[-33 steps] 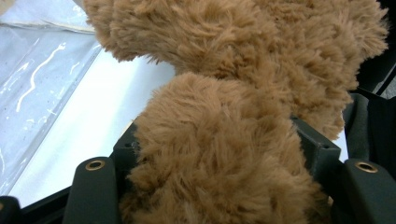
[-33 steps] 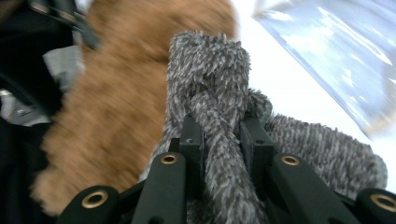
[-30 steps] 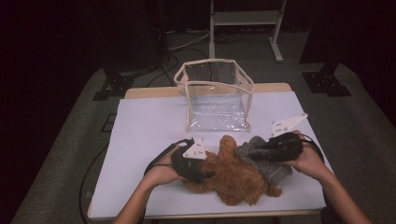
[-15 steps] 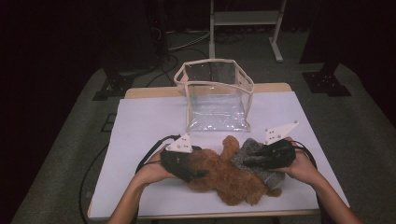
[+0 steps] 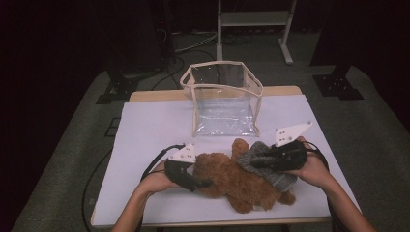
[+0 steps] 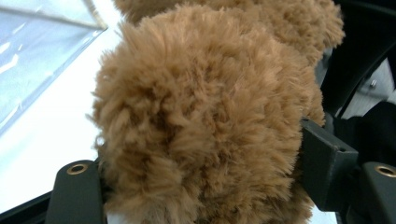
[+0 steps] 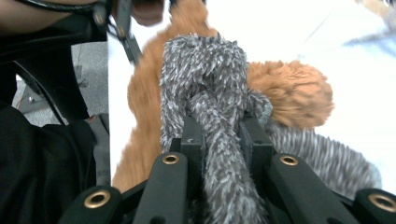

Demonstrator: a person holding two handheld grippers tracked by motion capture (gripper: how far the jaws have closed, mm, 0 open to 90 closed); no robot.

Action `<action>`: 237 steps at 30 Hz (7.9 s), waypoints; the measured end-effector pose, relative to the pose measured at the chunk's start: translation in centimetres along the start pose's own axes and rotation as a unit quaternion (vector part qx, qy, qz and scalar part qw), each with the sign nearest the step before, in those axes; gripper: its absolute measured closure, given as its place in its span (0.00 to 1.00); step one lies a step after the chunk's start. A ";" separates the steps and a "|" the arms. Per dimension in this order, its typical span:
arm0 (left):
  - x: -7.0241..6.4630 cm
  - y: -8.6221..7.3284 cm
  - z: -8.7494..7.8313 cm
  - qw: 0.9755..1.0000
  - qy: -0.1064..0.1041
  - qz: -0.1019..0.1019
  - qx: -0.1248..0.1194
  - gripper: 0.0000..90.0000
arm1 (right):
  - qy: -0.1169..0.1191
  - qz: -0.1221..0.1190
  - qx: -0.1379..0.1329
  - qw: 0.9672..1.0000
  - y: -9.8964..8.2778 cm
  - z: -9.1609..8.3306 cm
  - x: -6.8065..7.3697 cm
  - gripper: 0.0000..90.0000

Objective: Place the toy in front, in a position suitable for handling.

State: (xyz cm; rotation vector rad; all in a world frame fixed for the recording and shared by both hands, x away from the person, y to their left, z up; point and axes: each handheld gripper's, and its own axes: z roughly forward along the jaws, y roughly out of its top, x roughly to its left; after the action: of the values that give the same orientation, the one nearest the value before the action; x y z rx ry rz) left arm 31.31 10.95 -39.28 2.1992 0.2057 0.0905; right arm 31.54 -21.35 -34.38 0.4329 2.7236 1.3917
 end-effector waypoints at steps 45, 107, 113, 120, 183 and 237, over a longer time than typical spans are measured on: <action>-0.1 -0.5 1.4 0.999 0.007 -0.008 -0.049 0.13 | 0.007 0.030 0.032 0.999 -1.6 1.3 -0.8 0.82; -0.3 13.3 -1.4 0.990 0.056 0.122 -0.049 0.28 | -0.025 -0.025 -0.082 0.996 10.0 -6.7 -1.4 0.82; -0.7 14.6 -0.3 0.988 0.056 0.140 -0.034 0.22 | -0.026 -0.032 -0.012 0.999 12.3 -6.0 -1.3 0.82; -0.9 14.6 0.6 0.988 0.035 0.138 -0.055 0.11 | -0.020 -0.015 0.005 1.000 9.2 -6.6 -2.0 0.84; 0.2 12.5 -0.2 0.990 -0.003 0.068 -0.124 0.37 | 0.006 -0.058 0.050 0.997 13.8 -5.9 -1.2 0.82; -0.2 12.3 -2.4 0.994 0.011 0.077 -0.073 0.33 | 0.015 -0.057 0.011 0.998 12.3 -6.5 -1.6 0.82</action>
State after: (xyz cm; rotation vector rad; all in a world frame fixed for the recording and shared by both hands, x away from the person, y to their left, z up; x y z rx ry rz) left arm 32.17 5.61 -27.97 2.0660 0.0392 0.2105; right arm 34.70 -20.03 -20.77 0.2535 2.7424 1.3513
